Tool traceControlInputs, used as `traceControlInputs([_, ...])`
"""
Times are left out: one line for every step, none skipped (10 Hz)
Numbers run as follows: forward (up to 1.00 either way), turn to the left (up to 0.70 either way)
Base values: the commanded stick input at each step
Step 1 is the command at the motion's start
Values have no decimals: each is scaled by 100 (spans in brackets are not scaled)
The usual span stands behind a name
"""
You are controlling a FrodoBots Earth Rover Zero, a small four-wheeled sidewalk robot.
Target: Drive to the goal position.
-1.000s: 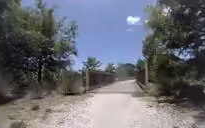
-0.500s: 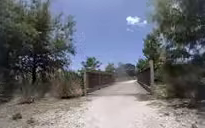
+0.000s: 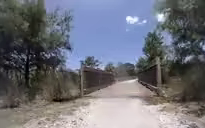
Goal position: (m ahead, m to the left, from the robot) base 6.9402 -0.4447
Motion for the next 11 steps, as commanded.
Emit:
traceControlInputs([85, 0])
traceControlInputs([85, 0])
traceControlInputs([85, 0])
traceControlInputs([85, 0])
traceControlInputs([85, 0])
traceControlInputs([85, 0])
traceControlInputs([85, 0])
traceControlInputs([85, 0])
traceControlInputs([85, 0])
traceControlInputs([85, -15])
traceControlInputs([85, -34])
